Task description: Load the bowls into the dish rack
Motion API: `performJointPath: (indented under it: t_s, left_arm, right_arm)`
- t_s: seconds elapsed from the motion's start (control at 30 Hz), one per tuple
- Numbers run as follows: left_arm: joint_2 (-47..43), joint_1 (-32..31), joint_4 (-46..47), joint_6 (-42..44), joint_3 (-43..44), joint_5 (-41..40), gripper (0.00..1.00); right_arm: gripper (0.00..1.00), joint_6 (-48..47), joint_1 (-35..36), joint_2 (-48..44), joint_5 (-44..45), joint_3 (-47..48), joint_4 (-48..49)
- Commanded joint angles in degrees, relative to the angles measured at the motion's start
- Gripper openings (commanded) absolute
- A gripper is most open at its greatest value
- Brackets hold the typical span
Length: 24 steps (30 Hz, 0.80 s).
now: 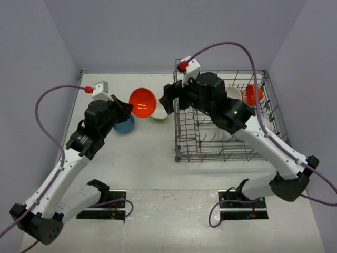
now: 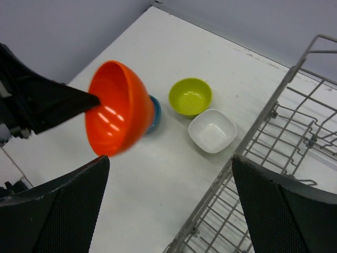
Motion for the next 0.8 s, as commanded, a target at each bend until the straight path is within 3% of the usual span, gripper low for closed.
performJointPath:
  t_s: [0.0,0.13,0.23,0.3,0.33,0.43,0.53,0.63,0.73,0.77]
  left_arm:
    - [5.6,-8.1,7.7,2.0,6.8,-5.5,0.00]
    - [9.1,-11.7,10.6,1.3,8.7,-6.8,0.00]
    - [11.4,-14.3,10.8,0.7,10.9,-10.7,0.00]
    - [12.6,-16.0,11.2,0.4,12.2,-12.2,0.00]
    - [13.8,-16.4,12.1,0.1,12.4,-12.2,0.00]
    - [15.4,-18.4,14.3,-0.2,13.3,-12.8,0.00]
    - [16.5,-20.2,16.4,0.0,13.8,-14.0,0.00]
    - [17.8,-21.5,17.7,0.4,14.9,-14.1,0.00]
    - [19.2,-22.3,19.4,1.4,15.2,-12.4,0.00]
    - [19.4,-22.4,19.8,1.7,15.3,-10.6,0.00]
  right_arm:
    - [0.99,1.7,2.7,3.5,3.6,6.8,-0.2]
    - [0.94,4.0,3.3,5.5,8.0,7.2,-1.2]
    - [0.78,5.3,3.3,6.8,18.3,7.5,-5.2]
    - [0.73,5.5,3.4,6.4,19.4,6.5,-6.2]
    - [0.65,5.9,3.4,6.2,19.6,6.2,-6.6]
    - [0.54,6.5,3.4,6.5,22.5,5.4,-7.7]
    - [0.50,7.4,3.3,7.2,25.9,5.4,-9.2]
    - [0.34,7.8,3.3,7.5,28.2,4.9,-9.4]
    - [0.02,7.7,3.3,7.5,32.2,4.8,-9.4]
    - [0.00,7.1,3.3,7.2,33.5,4.6,-8.8]
